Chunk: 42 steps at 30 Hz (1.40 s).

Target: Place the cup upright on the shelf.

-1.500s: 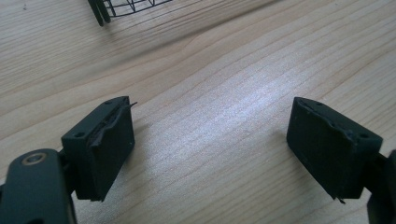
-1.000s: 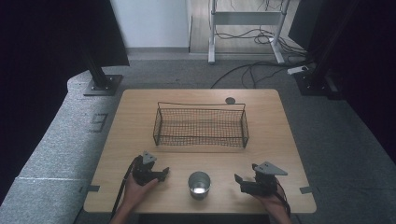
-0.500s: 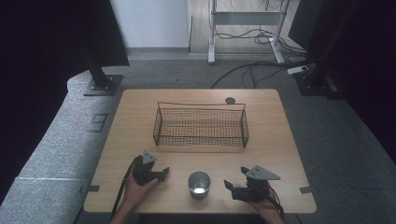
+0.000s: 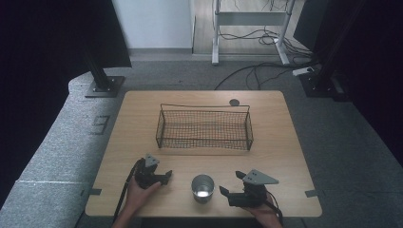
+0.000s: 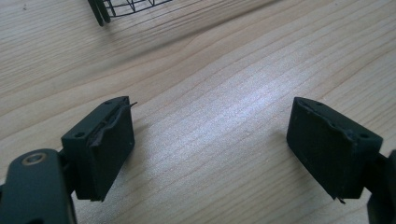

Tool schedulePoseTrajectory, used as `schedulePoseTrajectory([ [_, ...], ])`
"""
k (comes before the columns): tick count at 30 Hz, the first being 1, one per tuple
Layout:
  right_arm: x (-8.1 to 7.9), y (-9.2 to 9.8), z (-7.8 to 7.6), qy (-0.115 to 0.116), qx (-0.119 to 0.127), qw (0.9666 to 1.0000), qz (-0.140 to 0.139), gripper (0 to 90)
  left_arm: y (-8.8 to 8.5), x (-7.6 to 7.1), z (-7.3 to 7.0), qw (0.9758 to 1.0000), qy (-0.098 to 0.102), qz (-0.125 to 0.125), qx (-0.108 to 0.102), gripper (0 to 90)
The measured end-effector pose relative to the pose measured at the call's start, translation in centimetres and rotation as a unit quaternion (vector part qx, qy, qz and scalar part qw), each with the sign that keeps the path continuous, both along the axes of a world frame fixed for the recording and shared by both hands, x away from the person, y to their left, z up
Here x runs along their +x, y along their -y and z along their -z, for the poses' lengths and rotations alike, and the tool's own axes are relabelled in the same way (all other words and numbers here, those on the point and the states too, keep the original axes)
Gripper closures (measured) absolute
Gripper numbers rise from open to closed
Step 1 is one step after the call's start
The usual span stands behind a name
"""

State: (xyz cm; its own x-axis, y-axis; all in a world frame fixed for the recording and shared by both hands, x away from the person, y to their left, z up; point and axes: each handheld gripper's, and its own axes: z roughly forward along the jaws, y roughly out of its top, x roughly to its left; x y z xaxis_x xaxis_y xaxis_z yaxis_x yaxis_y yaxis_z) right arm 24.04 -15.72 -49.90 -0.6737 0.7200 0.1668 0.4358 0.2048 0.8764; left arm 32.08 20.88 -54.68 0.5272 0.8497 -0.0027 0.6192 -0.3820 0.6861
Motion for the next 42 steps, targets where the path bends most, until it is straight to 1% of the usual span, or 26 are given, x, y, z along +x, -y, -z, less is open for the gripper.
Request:
schedulePoseTrajectory([
  [5, -0.4, -1.7, -0.3, 0.004, 0.001, 0.9997, -0.024, 13.1, 0.0, 0.0, 0.0, 1.0, 0.0, 0.0, 0.0, 15.0],
  [6, -0.4, -1.7, -0.3, 0.004, 0.001, 0.9997, -0.024, 13.1, 0.0, 0.0, 0.0, 1.0, 0.0, 0.0, 0.0, 15.0],
  [7, -0.4, -2.2, -0.3, 0.006, -0.004, 0.9996, -0.027, 12.9, 0.0, 0.0, 0.0, 1.0, 0.0, 0.0, 0.0, 15.0],
  [8, -0.4, -2.2, -0.3, 0.006, -0.004, 0.9996, -0.027, 12.9, 0.0, 0.0, 0.0, 1.0, 0.0, 0.0, 0.0, 15.0],
  [9, -0.4, -2.7, -0.2, 0.004, -0.006, 0.9995, -0.031, 12.8, 0.0, 0.0, 0.0, 1.0, 0.0, 0.0, 0.0, 15.0],
  [12, -0.4, -3.2, -0.1, 0.004, -0.007, 0.9994, -0.035, 12.7, 0.0, 0.0, 0.0, 1.0, 0.0, 0.0, 0.0, 15.0],
  [13, -0.3, -3.7, -0.1, 0.004, -0.01, 0.9991, -0.041, 12.6, 0.0, 0.0, 0.0, 1.0, 0.0, 0.0, 0.0, 15.0],
  [19, 0.1, -4.7, -0.1, 0.002, -0.011, 0.9988, -0.047, 12.1, 0.0, 0.0, 0.0, 1.0, 0.0, 0.0, 0.0, 15.0],
  [22, 0.2, -5.5, 0.1, 0.003, -0.018, 0.9985, -0.052, 10.9, 0.0, 0.0, 0.0, 1.0, 0.0, 0.0, 0.0, 15.0],
  [31, 0.2, -6.3, 0.2, 0.005, -0.011, 0.9982, -0.058, 8.9, 0.0, 0.0, 0.0, 1.0, 0.0, 0.0, 0.0, 15.0],
  [33, 0.2, -6.5, 0.2, 0.004, -0.014, 0.998, -0.062, 7.8, 0.0, 0.0, 0.0, 1.0, 0.0, 0.0, 0.0, 15.0],
  [34, 0.0, -6.7, 0.2, 0.004, -0.016, 0.9975, -0.068, 6.6, 0.0, 0.0, 0.0, 1.0, 0.0, 0.0, 0.0, 15.0],
  [36, 0.0, -6.8, 0.2, 0.004, -0.016, 0.9975, -0.069, 6.4, 0.0, 0.0, 0.0, 1.0, 0.0, 0.0, 0.0, 15.0],
  [37, 0.0, -7.0, 0.4, 0.004, -0.022, 0.9974, -0.069, 5.6, 0.0, 0.0, 0.0, 1.0, 0.0, 0.0, 0.0, 15.0],
  [40, 0.1, -7.3, 0.7, 0.004, -0.028, 0.9974, -0.066, 5.3, 0.0, 0.0, 0.0, 1.0, 0.0, 0.0, 0.0, 15.0],
  [42, 0.2, -7.4, 0.8, 0.003, -0.028, 0.9975, -0.065, 5.3, 0.0, 0.0, 0.0, 1.0, 0.0, 0.0, 0.0, 15.0],
])
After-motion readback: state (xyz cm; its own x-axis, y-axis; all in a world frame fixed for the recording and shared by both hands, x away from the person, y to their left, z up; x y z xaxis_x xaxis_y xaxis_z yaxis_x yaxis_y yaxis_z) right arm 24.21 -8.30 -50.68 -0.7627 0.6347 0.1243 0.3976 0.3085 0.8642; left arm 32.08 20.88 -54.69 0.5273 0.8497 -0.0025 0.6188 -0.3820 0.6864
